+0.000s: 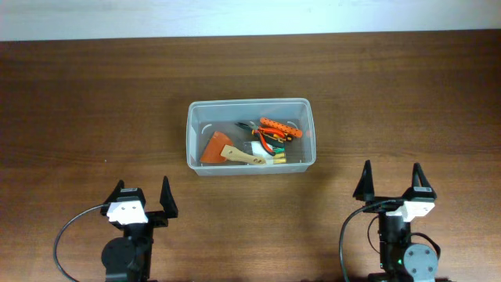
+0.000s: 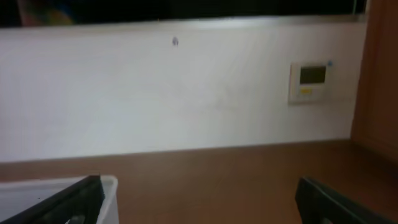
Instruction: Pack container
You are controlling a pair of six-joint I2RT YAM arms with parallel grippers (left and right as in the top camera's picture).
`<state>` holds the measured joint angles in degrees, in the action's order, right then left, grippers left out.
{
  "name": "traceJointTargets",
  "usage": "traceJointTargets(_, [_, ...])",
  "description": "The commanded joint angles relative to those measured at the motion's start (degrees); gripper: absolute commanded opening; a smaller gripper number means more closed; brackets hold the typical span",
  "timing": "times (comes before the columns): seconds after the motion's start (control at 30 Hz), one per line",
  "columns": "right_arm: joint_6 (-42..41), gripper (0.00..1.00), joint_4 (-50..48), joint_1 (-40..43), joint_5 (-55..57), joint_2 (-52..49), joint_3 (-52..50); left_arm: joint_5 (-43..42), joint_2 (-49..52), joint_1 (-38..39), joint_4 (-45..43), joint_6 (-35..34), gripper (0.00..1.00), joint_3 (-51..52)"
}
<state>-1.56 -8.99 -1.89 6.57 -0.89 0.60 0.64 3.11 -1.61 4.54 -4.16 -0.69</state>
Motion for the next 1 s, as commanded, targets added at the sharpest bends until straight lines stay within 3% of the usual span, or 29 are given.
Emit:
traceJointTargets(0.0, [-0.7, 0.99, 3.0, 0.4, -0.7, 0.7, -0.3, 0.2, -0.1, 0.2, 0.2, -0.1, 0.99, 0.2])
traceJointTargets(0.27, [-0.7, 0.99, 13.6, 0.4, -2.4, 0.7, -0.3, 0.2, -0.1, 0.2, 0.2, -0.1, 0.99, 0.2])
traceJointTargets(0.97, [-0.4, 0.98, 13.4, 0.4, -2.9, 0.7, -0.3, 0.2, -0.1, 0.2, 0.2, -0.1, 0.99, 0.2])
